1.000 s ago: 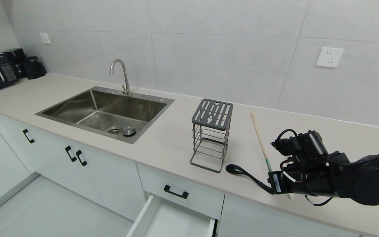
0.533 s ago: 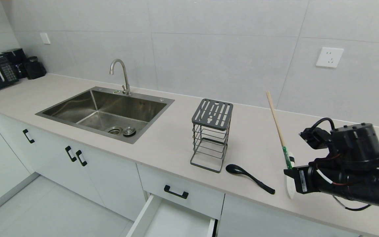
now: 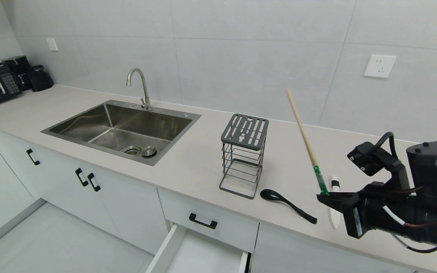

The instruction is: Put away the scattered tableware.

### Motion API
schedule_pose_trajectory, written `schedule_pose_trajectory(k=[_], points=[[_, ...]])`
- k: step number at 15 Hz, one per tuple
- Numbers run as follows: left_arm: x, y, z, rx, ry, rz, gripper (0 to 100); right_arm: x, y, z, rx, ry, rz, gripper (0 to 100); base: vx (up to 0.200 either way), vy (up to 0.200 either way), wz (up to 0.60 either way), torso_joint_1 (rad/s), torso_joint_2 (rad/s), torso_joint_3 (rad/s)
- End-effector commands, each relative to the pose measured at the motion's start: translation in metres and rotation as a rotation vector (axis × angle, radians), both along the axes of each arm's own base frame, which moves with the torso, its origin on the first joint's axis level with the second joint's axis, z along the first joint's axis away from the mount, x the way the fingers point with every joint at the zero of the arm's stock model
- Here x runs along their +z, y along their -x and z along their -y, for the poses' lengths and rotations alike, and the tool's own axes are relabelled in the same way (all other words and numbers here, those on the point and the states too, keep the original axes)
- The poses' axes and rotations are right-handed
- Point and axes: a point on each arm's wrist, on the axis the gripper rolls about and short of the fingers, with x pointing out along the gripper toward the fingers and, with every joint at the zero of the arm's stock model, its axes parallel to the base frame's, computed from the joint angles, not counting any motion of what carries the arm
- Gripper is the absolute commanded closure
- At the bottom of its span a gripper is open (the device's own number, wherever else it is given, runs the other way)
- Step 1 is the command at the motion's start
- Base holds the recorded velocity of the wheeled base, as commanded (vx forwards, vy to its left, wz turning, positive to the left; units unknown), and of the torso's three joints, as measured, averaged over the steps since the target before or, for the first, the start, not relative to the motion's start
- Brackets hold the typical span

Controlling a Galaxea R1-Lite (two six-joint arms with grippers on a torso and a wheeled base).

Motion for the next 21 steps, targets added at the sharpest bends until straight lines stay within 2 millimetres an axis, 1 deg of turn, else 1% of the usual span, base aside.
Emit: schedule_pose_trajectory(k=[1,3,4,5,8,10,12,14,15,17,18,19,20,21], points=[[0.0,0.0,0.0,0.0,0.001,-0.001,0,0.007,0.006,-0.011,0.15,0.019,0.061,100,0.0,0.0,0.0,0.0,0.0,0.0],[0.0,0.0,0.0,0.0,0.001,-0.001,0,0.006,0.002,-0.017,0.258,0.065,0.091,100,0.0,0.0,0.0,0.0,0.0,0.0],[0.0,0.0,0.0,0.0,0.001,-0.001,0,-0.002,-0.001,-0.024,0.292,0.092,0.06,100,0.0,0.0,0.0,0.0,0.0,0.0],[0.0,0.0,0.0,0.0,0.001,-0.001,0,-0.008,0.0,-0.025,0.3,0.1,0.04,100,0.0,0.0,0.0,0.0,0.0,0.0],[0.0,0.0,0.0,0.0,0.001,-0.001,0,-0.027,0.012,-0.015,0.305,0.136,-0.019,100,0.0,0.0,0.0,0.0,0.0,0.0],[0.0,0.0,0.0,0.0,0.001,-0.001,0,-0.031,0.016,-0.015,0.356,0.179,0.0,100,0.0,0.0,0.0,0.0,0.0,0.0],[0.0,0.0,0.0,0.0,0.001,-0.001,0,-0.032,0.025,-0.031,0.45,0.185,0.004,100,0.0,0.0,0.0,0.0,0.0,0.0],[0.0,0.0,0.0,0.0,0.001,-0.001,0,-0.044,0.024,-0.043,0.497,0.211,-0.04,100,0.0,0.0,0.0,0.0,0.0,0.0],[0.0,0.0,0.0,0.0,0.001,-0.001,0,-0.047,0.024,-0.047,0.51,0.217,-0.049,100,0.0,0.0,0.0,0.0,0.0,0.0],[0.0,0.0,0.0,0.0,0.001,-0.001,0,-0.06,0.03,-0.084,0.628,0.252,-0.072,100,0.0,0.0,0.0,0.0,0.0,0.0],[0.0,0.0,0.0,0.0,0.001,-0.001,0,-0.064,0.03,-0.098,0.662,0.259,-0.075,100,0.0,0.0,0.0,0.0,0.0,0.0],[0.0,0.0,0.0,0.0,0.001,-0.001,0,-0.066,0.027,-0.106,0.672,0.259,-0.075,100,0.0,0.0,0.0,0.0,0.0,0.0],[0.0,0.0,0.0,0.0,0.001,-0.001,0,-0.069,0.016,-0.123,0.679,0.254,-0.07,100,0.0,0.0,0.0,0.0,0.0,0.0],[0.0,0.0,0.0,0.0,0.001,-0.001,0,-0.07,0.007,-0.134,0.679,0.247,-0.059,100,0.0,0.0,0.0,0.0,0.0,0.0]])
